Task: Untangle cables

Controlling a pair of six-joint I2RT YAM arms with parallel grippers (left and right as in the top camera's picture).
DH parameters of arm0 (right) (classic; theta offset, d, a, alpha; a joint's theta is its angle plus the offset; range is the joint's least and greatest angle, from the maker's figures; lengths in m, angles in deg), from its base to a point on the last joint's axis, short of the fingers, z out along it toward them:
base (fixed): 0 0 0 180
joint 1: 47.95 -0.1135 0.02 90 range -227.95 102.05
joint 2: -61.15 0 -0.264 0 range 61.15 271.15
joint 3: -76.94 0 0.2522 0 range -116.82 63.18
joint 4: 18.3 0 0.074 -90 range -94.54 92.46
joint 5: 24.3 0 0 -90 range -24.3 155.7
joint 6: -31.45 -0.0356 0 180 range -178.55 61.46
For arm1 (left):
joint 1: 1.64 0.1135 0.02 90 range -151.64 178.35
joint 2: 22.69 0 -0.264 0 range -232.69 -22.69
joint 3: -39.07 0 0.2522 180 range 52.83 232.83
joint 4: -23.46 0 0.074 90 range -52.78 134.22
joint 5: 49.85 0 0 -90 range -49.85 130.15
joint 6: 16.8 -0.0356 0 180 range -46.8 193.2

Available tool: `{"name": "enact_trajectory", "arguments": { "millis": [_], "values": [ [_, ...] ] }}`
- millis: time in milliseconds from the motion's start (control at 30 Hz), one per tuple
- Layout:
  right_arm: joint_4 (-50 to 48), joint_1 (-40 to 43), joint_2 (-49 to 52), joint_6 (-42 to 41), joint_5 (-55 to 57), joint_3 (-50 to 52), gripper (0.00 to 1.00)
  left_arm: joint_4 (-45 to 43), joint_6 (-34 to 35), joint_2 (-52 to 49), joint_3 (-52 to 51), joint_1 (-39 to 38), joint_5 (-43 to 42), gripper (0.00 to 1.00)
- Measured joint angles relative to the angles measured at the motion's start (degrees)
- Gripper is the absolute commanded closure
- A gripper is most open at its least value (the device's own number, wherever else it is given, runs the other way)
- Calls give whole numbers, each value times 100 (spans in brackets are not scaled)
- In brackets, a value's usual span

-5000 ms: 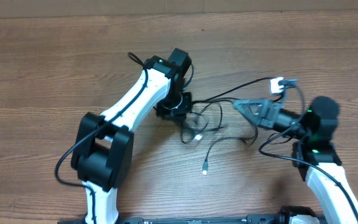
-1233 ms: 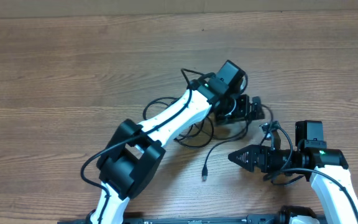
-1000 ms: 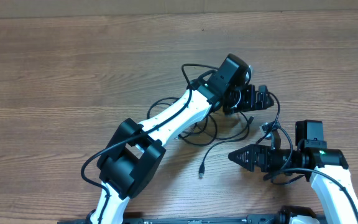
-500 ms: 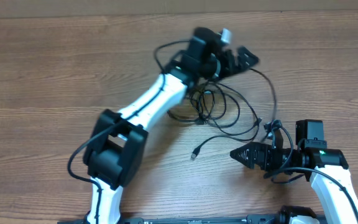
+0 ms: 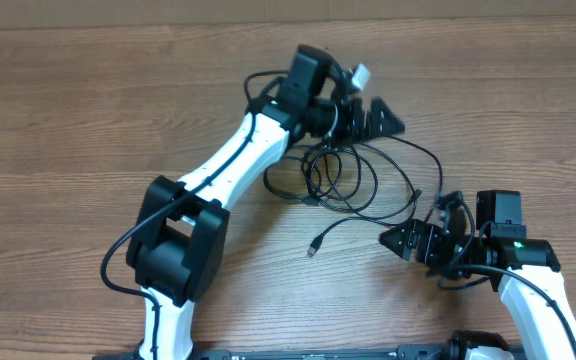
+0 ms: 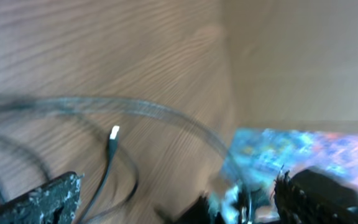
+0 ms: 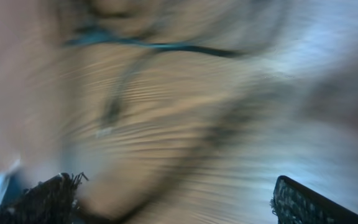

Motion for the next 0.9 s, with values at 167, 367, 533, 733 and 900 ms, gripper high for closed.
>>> {"name": "enact_trajectory", "arguments": {
  "millis": [167, 367, 533, 733, 900],
  "values": [
    [249, -4, 142, -1056, 1250, 0, 0, 706, -461, 0, 0, -168, 476, 1],
    [337, -2, 372, -1921, 2131, -20, 0, 748, -632, 0, 0, -216, 726, 1],
    [627, -109, 420, -2164, 2358, -640, 0, 881, -673, 0, 0, -216, 931, 0],
    [313, -573, 417, -1722, 1941, -1572, 0, 1231, -691, 0, 0, -168, 1132, 1],
    [236, -662, 417, -1945, 1910, -1628, 0, 1794, -699, 2, 2, 26, 1432, 1]
  ]
}}
